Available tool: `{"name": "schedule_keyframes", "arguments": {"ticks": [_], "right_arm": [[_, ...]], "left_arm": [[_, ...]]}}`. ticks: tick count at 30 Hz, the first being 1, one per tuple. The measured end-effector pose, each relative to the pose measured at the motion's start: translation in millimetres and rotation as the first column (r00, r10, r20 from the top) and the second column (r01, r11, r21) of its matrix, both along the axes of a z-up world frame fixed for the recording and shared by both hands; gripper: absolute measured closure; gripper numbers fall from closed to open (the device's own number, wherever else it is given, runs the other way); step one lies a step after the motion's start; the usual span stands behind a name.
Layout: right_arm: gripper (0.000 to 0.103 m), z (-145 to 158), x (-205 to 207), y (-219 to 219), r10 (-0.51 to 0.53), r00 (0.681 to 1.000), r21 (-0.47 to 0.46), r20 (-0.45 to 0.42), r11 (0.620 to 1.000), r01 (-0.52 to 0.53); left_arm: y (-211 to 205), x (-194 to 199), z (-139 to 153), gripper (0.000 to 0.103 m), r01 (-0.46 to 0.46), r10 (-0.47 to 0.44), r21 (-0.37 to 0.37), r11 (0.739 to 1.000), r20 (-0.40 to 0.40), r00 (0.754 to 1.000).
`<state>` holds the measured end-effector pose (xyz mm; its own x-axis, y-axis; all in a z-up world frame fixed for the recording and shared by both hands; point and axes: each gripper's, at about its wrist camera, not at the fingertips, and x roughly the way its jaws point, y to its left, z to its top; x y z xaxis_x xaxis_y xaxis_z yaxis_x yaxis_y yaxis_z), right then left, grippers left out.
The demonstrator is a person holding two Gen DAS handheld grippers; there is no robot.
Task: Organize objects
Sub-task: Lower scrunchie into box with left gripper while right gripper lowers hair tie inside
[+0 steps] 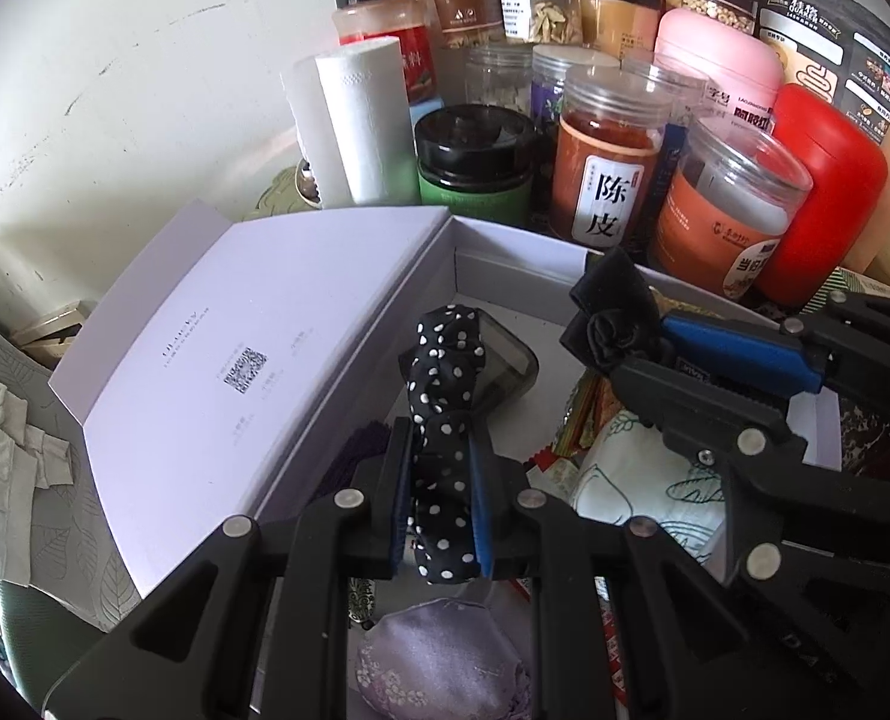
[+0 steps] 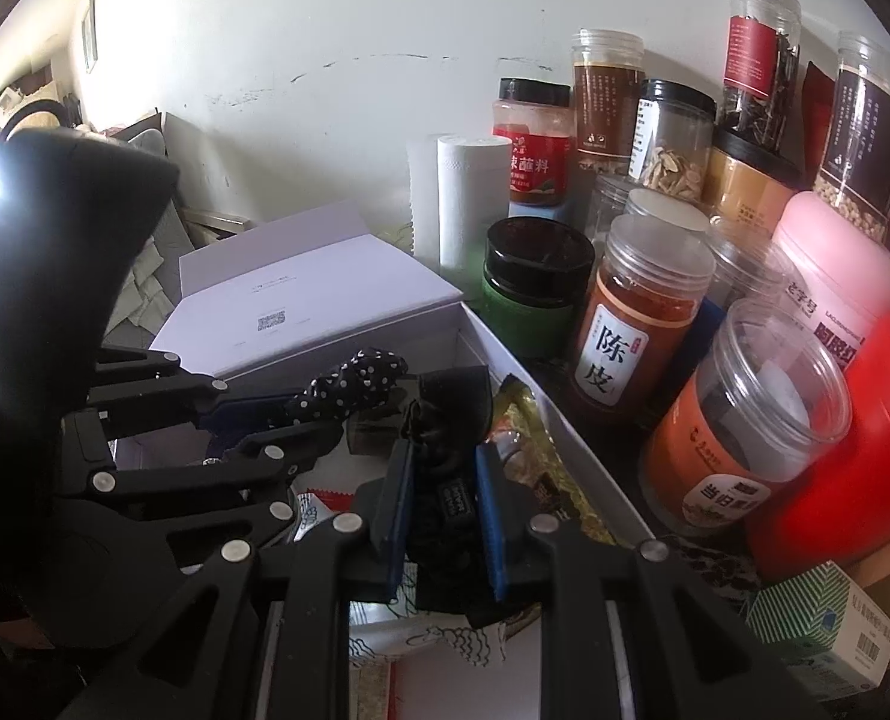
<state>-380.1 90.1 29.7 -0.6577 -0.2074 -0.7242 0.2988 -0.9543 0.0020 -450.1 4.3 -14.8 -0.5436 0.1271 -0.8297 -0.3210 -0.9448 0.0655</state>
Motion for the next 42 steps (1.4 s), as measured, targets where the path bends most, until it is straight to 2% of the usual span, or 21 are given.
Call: {"name": "schedule_keyframes", "arguments": {"ticks": [16, 19, 22, 24, 26, 30, 33, 42], "right_arm": [[0.077, -6.9, -4.3, 2.3, 0.01, 1.0, -0.046, 0.018, 0.999, -0.009], [0.074, -7.4, -5.2, 3.1, 0.005, 1.0, -0.044, 0.029, 0.999, -0.004], [0.063, -7.2, -6.4, 5.1, -0.014, 0.999, -0.037, 0.035, 0.999, 0.015], [0.05, -6.8, -6.3, 7.6, -0.026, 0.999, -0.028, 0.035, 0.999, 0.027], [0.046, -5.9, -4.3, 9.3, -0.022, 0.999, -0.04, 0.036, 0.999, 0.024], [0.044, -4.1, 0.4, 7.3, -0.013, 0.999, -0.031, 0.035, 0.999, 0.014], [0.042, -0.8, 3.4, 7.5, -0.017, 1.0, -0.023, 0.025, 1.0, 0.018], [0.04, 8.3, 9.2, 14.0, -0.057, 0.998, -0.012, -0.022, 0.998, 0.057]], "left_arm": [[-7.7, -5.1, -19.7, 0.087, -0.02, 0.02, 0.011, 1.0, 0.058, 0.998], [-9.7, -5.0, -19.9, 0.083, -0.034, 0.033, 0.019, 0.999, 0.064, 0.997], [-13.1, -4.7, -19.7, 0.076, -0.053, 0.051, 0.017, 0.998, 0.07, 0.996], [-15.1, -2.5, -18.5, 0.074, -0.061, 0.06, 0.01, 0.998, 0.063, 0.996], [-16.4, 1.7, -16.6, 0.074, -0.068, 0.067, 0.008, 0.998, 0.057, 0.996], [-19.6, 6.8, -10.3, 0.073, -0.075, 0.074, 0.011, 0.997, 0.04, 0.996], [-21.9, 8.4, -6.5, 0.066, -0.082, 0.081, 0.015, 0.997, 0.031, 0.996], [-24.0, 16.2, 3.0, 0.065, -0.086, 0.086, 0.025, 0.996, 0.017, 0.996]]}}
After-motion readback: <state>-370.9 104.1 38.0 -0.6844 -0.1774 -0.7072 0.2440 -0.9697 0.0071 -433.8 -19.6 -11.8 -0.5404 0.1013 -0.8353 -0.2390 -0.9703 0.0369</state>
